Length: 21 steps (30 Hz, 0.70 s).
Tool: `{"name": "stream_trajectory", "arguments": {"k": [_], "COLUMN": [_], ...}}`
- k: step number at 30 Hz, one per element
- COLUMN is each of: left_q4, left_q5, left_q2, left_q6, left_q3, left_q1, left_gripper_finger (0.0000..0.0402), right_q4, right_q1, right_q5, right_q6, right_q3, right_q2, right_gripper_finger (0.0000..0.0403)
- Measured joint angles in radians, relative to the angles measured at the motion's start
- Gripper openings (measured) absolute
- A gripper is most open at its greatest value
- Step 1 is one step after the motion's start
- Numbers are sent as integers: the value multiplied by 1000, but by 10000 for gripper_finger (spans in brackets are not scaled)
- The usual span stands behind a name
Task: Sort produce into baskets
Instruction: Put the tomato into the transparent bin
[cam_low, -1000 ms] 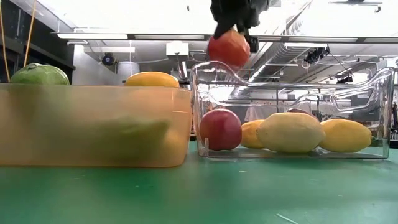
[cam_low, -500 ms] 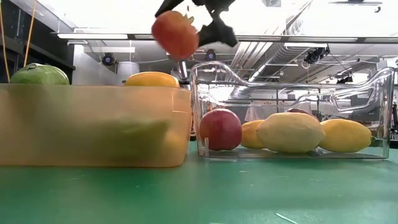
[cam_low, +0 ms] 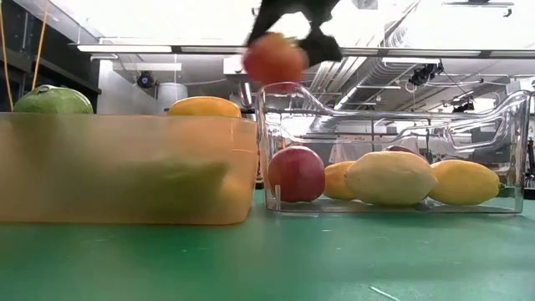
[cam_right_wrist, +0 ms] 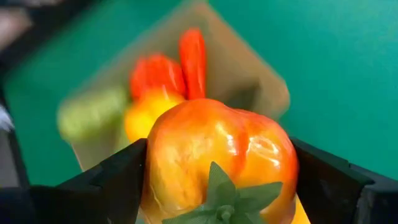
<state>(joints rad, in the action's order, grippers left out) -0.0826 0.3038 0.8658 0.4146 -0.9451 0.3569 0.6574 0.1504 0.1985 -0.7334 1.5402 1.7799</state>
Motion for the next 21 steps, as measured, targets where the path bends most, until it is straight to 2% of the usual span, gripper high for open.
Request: {"name": "stream_trajectory", "arguments": {"k": [4, 7, 10, 14, 21], "left_q4": [9, 45, 96, 151, 157], "left_q5": [0, 0, -1, -5, -5], "left_q2": [52, 95, 135, 173, 183], "left_q6": [1, 1, -3, 2, 28], "left_q3": [0, 0, 0, 0, 0], "left_q1": [0, 0, 0, 0, 1], "left_gripper_finger": [356, 356, 356, 356, 356], "right_q4": [208, 271, 258, 251, 251], "right_q1": [69, 135, 180, 181, 176], "right_q5": [-7, 12, 68, 123, 110], "right_q6": [-31, -62, -85, -135, -227], "right_q3": [0, 0, 0, 0, 0], "right_q2": [-30, -35, -30, -20, -19], "right_gripper_finger": [324, 324, 325, 326, 335]}}
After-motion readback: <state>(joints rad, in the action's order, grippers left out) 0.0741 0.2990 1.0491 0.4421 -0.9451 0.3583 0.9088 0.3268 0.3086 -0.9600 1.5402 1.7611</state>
